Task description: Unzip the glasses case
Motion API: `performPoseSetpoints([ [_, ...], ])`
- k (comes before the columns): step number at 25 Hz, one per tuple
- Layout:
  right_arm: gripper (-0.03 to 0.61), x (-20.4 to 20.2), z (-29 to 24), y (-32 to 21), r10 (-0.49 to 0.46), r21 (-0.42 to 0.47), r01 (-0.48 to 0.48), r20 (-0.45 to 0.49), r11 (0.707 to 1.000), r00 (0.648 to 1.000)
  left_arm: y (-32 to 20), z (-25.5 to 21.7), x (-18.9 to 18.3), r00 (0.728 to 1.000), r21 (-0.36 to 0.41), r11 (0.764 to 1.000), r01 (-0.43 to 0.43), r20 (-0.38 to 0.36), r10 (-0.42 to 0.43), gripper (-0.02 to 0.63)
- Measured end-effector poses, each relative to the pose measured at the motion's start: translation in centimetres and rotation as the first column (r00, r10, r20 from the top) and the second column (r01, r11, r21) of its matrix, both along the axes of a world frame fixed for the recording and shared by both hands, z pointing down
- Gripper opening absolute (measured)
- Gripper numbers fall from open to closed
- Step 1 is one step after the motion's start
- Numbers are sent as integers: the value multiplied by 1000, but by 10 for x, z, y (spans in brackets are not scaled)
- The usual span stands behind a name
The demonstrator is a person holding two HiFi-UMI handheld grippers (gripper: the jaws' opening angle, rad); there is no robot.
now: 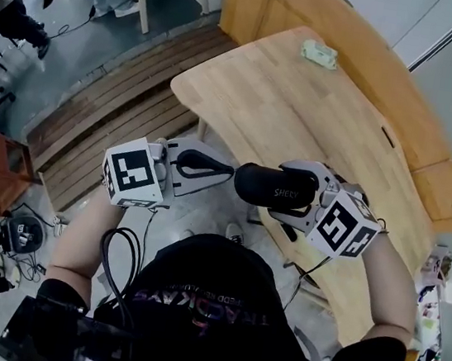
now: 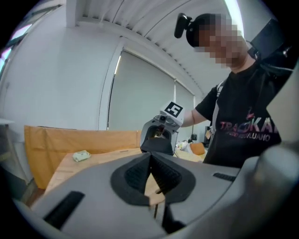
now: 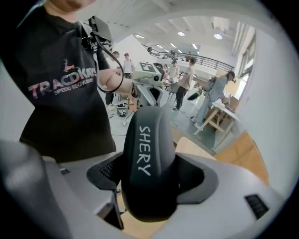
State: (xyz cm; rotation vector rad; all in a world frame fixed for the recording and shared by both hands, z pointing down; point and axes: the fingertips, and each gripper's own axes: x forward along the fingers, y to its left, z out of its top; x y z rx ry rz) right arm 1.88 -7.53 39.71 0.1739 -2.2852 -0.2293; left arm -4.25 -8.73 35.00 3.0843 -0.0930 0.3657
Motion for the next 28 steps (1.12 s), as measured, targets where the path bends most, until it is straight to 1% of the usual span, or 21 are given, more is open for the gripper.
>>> performPoseSetpoints([
  [2, 353, -3, 6, -6, 69, -66, -68, 20, 996, 997, -5, 5, -3, 999, 36, 999, 32, 32, -33, 12],
  [5, 351, -7, 13, -14, 171, -160, -163, 40, 974, 984, -12, 11, -7, 995, 76, 995, 66, 71, -72, 12],
  [9, 350, -9, 18, -25, 278, -234, -260, 45, 937, 960, -14, 14, -4, 992, 95, 993, 70, 97, -80, 12],
  [11, 350, -10, 19, -31, 312, -249, -292, 42, 923, 949, -12, 17, 0, 991, 100, 993, 62, 108, -73, 12],
  [19, 347, -14, 22, -40, 380, -270, -366, 3, 891, 925, -9, 26, 8, 989, 110, 993, 51, 131, -65, 12],
  [28, 345, -22, 26, -44, 390, -277, -383, -32, 881, 920, 3, 41, 24, 985, 106, 994, 12, 170, -31, 14],
])
